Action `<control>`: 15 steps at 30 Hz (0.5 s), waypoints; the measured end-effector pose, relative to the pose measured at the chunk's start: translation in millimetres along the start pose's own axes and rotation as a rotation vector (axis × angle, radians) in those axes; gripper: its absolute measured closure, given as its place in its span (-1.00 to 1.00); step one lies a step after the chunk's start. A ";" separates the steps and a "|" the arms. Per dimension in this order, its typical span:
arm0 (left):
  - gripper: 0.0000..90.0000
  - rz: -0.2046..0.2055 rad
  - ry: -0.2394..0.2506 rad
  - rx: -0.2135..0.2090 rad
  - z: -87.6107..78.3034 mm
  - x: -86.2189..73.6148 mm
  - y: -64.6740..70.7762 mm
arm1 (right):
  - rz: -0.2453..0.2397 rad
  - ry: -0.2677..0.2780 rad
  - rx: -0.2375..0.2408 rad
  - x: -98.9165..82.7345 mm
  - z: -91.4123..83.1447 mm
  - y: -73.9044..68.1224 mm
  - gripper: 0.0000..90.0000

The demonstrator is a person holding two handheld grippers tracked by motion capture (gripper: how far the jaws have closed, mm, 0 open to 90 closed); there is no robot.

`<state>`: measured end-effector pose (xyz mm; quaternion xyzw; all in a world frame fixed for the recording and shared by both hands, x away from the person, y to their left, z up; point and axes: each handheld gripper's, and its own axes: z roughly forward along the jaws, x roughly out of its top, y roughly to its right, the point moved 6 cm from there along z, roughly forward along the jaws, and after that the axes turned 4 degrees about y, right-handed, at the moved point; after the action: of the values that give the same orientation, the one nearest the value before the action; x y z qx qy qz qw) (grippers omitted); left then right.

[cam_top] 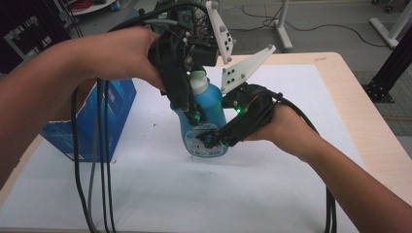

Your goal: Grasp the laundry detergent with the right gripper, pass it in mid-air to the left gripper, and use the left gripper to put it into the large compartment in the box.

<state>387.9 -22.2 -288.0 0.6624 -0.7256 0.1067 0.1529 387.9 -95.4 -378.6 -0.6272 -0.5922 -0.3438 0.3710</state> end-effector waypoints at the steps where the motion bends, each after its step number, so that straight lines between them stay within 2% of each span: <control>1: -0.16 -0.001 -0.003 0.003 -2.1 0.7 0.2 | 0.017 0.003 -0.007 -1.0 -0.8 1.2 -0.47; 2: -0.16 0.000 -0.009 0.006 -4.9 1.1 0.1 | 0.034 0.008 -0.009 -1.7 -2.5 2.1 -0.51; 6: -0.16 -0.011 -0.001 0.017 -14.3 1.6 0.7 | 0.029 0.029 -0.007 -0.7 -11.4 1.3 -0.58; 7: -0.16 -0.021 0.002 0.032 -23.4 0.7 0.1 | 0.027 0.020 -0.033 -0.5 -19.0 1.4 -0.72; 8: -0.16 -0.021 0.002 0.032 -23.4 0.7 0.1 | 0.027 0.020 -0.033 -0.5 -19.0 1.4 -0.72; 11: -0.16 -0.070 0.019 0.064 -39.9 -1.0 -3.2 | 0.017 -0.035 -0.086 -2.8 -29.0 1.8 -0.72; 12: -0.16 -0.085 0.024 0.072 -44.0 -1.6 -4.4 | 0.009 -0.053 -0.091 -3.2 -31.6 1.2 -0.72; 15: -0.16 -0.114 0.025 0.094 -55.2 -3.6 -7.9 | -0.019 -0.088 -0.044 -0.7 -41.3 -2.1 -0.72</control>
<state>400.4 0.2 -238.4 0.7079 -0.6787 0.1400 0.1364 386.1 -131.8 -358.9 -0.6439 -0.6063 -0.3325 0.3275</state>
